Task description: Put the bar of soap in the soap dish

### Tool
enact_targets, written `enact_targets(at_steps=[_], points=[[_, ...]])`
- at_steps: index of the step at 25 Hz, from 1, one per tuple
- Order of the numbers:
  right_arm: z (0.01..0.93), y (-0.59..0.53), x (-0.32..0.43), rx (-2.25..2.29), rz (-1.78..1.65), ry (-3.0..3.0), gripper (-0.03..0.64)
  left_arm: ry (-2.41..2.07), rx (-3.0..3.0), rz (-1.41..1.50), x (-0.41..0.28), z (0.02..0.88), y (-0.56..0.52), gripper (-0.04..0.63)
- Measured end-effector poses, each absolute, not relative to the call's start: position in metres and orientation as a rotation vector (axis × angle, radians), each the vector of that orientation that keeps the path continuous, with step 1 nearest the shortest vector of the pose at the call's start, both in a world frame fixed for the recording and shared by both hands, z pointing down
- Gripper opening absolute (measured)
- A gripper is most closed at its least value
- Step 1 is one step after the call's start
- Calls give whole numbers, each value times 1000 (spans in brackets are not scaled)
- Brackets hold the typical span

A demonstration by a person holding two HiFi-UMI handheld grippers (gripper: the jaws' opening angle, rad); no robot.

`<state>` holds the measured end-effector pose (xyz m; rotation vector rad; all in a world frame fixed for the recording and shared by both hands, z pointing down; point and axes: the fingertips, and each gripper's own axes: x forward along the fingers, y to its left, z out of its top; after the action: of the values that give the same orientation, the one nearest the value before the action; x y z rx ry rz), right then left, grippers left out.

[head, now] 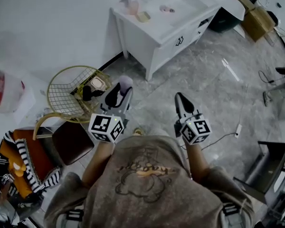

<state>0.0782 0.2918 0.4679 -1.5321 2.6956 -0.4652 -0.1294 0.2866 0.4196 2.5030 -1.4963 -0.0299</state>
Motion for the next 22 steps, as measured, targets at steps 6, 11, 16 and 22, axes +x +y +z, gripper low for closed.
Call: enact_targets(at_steps=[6,11,16,22], points=[[472,275,72,-1567,-487,2675,0,-1468,2523,-36,-136,420,259,178],[466,246,70,-1578,-477,2661,0,-1460,2527,-35,-139,418,230,178],[468,209,74,-1573,-463,2662,0,-1473,2531,-44,-138,419,196,178],[468,150,75,-1545,-464,2680,0,-1489,2535,-44,-136,415,141,178]])
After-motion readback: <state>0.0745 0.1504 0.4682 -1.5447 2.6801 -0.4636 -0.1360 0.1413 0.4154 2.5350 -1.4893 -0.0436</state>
